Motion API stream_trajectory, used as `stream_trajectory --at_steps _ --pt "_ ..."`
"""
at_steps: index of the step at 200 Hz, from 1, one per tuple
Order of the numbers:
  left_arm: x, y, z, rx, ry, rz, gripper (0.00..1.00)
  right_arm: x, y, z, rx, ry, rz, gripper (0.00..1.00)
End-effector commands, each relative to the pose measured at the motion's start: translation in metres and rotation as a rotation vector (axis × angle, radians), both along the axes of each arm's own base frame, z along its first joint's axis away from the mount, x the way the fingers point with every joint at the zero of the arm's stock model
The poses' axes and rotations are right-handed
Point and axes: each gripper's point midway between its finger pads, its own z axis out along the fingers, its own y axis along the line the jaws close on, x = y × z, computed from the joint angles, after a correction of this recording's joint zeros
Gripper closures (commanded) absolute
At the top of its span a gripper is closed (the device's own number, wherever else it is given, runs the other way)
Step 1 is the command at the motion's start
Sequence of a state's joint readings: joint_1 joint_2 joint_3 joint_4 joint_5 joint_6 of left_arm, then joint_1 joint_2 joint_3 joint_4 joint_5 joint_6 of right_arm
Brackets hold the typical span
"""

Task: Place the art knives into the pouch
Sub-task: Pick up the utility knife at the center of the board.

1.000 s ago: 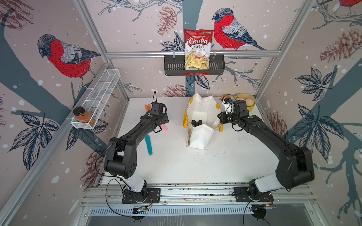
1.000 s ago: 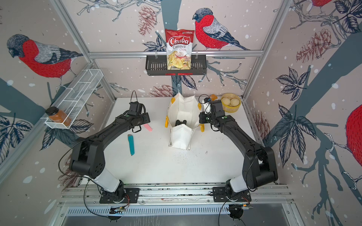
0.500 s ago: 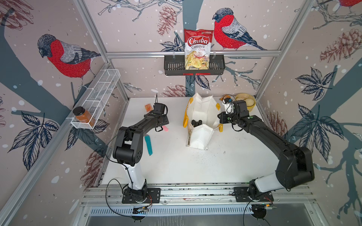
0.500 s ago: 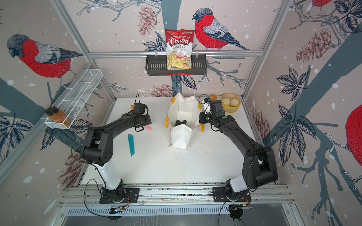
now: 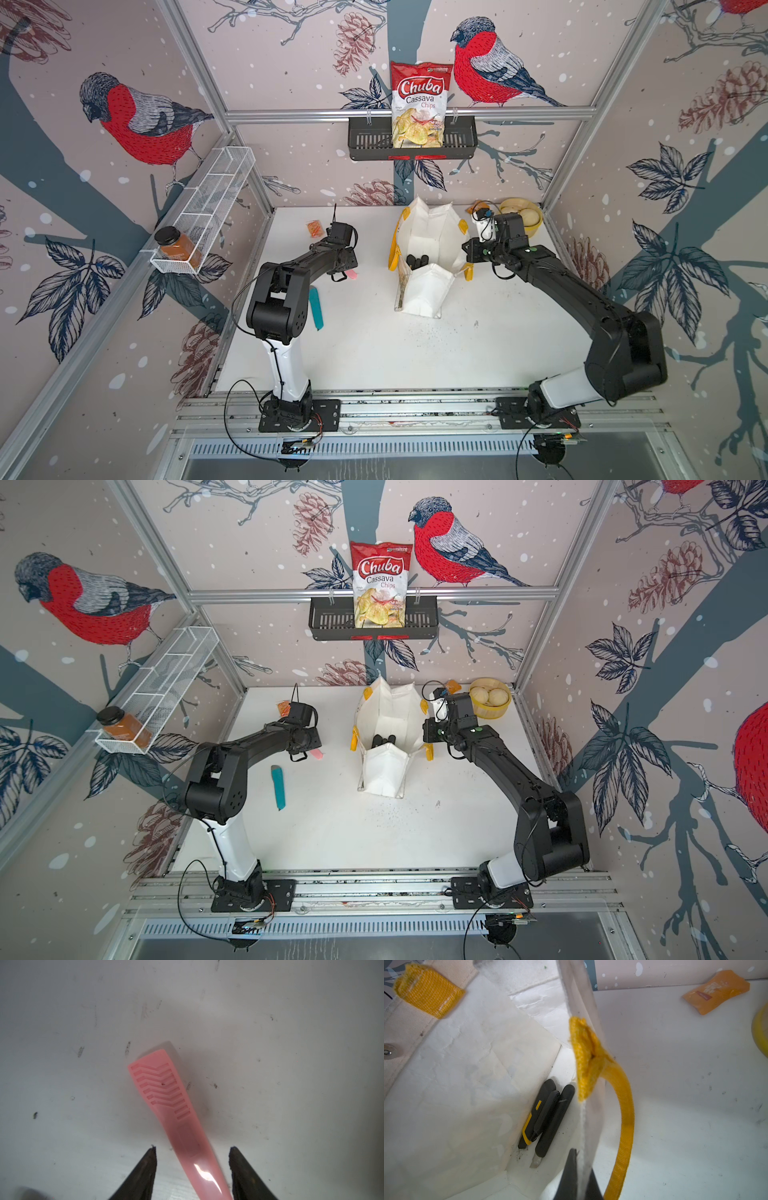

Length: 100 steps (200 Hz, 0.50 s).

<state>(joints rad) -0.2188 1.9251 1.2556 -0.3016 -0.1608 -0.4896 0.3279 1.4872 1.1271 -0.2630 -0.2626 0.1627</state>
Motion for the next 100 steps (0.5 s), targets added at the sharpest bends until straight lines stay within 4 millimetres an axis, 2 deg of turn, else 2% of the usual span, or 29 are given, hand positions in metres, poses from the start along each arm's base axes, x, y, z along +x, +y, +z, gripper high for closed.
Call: stream_trajectory --at_steps 1,100 --pt "0.004 0.004 0.000 0.023 -0.006 0.008 0.43 0.003 0.002 0.007 0.012 -0.027 0.002 1.00" --pt "0.005 0.019 -0.020 0.146 0.071 -0.002 0.49 0.003 0.001 0.007 0.012 -0.027 0.002 1.00"
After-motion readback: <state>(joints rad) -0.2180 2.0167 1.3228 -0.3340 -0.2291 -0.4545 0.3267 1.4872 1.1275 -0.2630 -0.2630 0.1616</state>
